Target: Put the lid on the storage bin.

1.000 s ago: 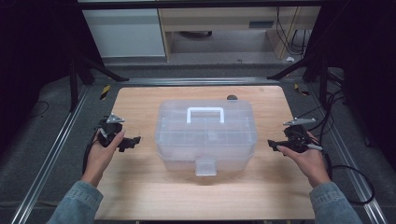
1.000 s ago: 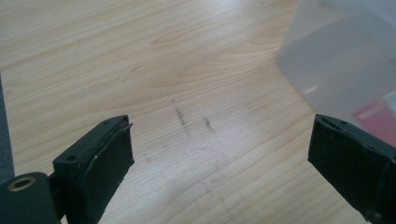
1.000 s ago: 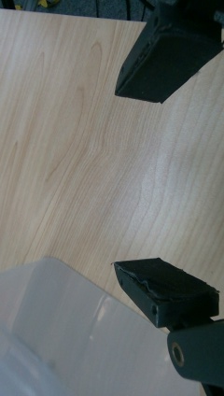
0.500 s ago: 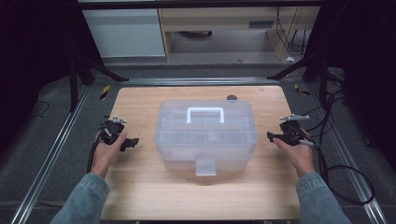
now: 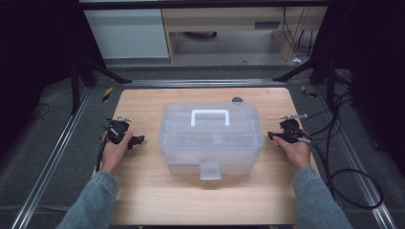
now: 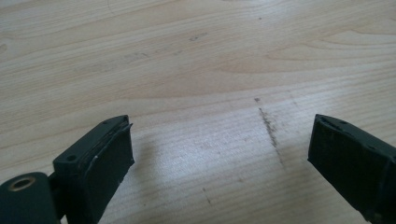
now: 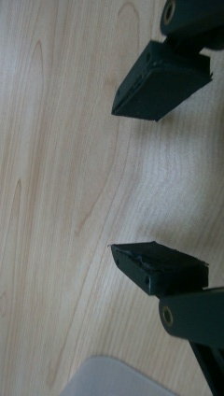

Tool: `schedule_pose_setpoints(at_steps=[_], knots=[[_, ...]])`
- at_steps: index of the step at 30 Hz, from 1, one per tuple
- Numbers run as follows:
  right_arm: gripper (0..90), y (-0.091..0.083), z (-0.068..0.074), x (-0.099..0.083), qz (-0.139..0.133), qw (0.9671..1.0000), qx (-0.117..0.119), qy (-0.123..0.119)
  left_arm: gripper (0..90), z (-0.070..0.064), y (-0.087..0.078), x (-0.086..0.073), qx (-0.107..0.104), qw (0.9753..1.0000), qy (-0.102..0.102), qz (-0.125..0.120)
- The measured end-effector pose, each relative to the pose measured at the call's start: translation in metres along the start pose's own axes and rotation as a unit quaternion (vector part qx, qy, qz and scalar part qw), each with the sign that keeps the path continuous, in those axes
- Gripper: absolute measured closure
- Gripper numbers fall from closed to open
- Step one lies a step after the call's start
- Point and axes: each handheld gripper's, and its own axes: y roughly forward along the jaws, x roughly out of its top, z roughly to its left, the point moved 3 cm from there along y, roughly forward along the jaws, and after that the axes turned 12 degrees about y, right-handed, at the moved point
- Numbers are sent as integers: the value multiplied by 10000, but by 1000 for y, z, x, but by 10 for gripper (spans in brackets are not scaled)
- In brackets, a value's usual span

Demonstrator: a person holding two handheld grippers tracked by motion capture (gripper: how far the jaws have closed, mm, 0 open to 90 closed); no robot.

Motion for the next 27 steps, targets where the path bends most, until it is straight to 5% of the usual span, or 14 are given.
schedule_pose_setpoints(at_steps=[11, 15, 27], knots=[[133, 13, 2, 0, -269, 9996, -71, 9, 13, -3, 12, 2, 15, 10000, -32, -59], [105, 15, 4, -4, -479, 9988, -135, 39, 0, -5, 16, 0, 158, 9988, -132, -443], [54, 10, 14, -13, -484, 9981, -300, 217, 0, -6, 16, 0, 222, 9986, -211, -420]])
